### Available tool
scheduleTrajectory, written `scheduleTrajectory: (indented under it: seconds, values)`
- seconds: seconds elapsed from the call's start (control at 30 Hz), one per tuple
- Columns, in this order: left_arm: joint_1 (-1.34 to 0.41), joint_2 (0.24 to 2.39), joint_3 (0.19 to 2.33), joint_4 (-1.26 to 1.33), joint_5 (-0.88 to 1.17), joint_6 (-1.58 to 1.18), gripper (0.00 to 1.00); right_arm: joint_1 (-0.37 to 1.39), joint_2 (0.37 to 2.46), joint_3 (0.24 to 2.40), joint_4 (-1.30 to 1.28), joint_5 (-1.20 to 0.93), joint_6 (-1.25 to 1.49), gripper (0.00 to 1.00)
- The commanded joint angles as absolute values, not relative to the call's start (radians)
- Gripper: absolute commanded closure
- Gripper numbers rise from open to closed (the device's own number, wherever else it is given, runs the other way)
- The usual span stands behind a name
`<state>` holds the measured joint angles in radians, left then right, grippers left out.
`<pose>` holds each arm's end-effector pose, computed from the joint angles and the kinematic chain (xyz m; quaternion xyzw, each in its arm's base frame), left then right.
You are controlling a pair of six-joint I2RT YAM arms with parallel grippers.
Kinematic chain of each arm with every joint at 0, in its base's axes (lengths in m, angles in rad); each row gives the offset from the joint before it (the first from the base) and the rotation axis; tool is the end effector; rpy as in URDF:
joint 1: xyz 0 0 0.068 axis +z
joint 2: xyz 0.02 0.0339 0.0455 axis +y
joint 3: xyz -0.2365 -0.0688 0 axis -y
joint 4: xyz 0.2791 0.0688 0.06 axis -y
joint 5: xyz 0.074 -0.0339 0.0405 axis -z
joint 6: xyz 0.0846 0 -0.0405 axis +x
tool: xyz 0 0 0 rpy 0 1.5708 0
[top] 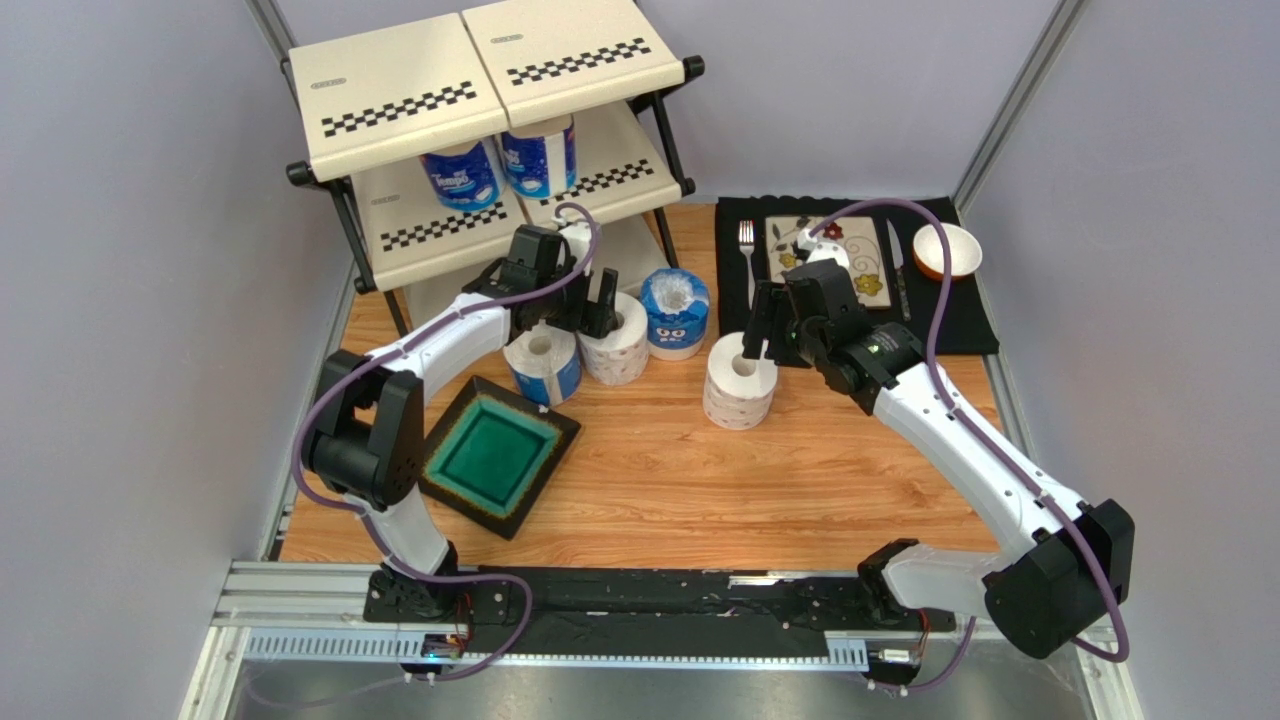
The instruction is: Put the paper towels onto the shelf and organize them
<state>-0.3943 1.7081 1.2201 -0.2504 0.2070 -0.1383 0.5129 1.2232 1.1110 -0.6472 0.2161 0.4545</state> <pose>0.4023 -0.1862 0.1644 0.1576 0.8970 -0.1970 0.3631 0.3026 0.1496 0.2564 0.0159 0.9143 0.0948 0.3934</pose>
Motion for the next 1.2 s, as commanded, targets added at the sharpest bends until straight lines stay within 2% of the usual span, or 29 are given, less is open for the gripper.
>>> scheduleTrajectory:
  seconds: [0.0, 0.2, 0.3, 0.4, 0.53, 0.7, 0.9, 1.17]
  values:
    - [-0.416, 1.744, 1.276, -0.255, 0.195, -0.101, 0.08, 0.505, 1.213, 1.104, -0.609, 0.215, 0.443, 0.29]
    - [-0.419, 1.769, 1.287, -0.265, 0.173, -0.092, 0.16, 0.505, 1.213, 1.101, -0.607, 0.212, 0.445, 0.29]
    - [-0.419, 1.775, 1.292, -0.27, 0.173, -0.091, 0.29, 0.505, 1.213, 1.1, -0.607, 0.213, 0.445, 0.29]
    - [-0.419, 1.763, 1.292, -0.278, 0.189, -0.097, 0.48, 0.502, 1.209, 1.097, -0.606, 0.213, 0.445, 0.29]
    - [-0.423, 1.714, 1.295, -0.285, 0.201, -0.106, 0.62, 0.502, 1.206, 1.095, -0.603, 0.212, 0.446, 0.29]
    - [-0.43, 1.612, 1.344, -0.316, 0.238, -0.132, 0.64, 0.502, 1.2, 1.097, -0.601, 0.204, 0.448, 0.29]
    - [-0.433, 1.505, 1.529, -0.385, 0.339, -0.221, 0.66, 0.502, 1.195, 1.101, -0.604, 0.198, 0.451, 0.29]
    - [-0.433, 1.365, 1.739, -0.339, 0.31, -0.324, 0.7, 0.5, 1.192, 1.103, -0.604, 0.181, 0.454, 0.3]
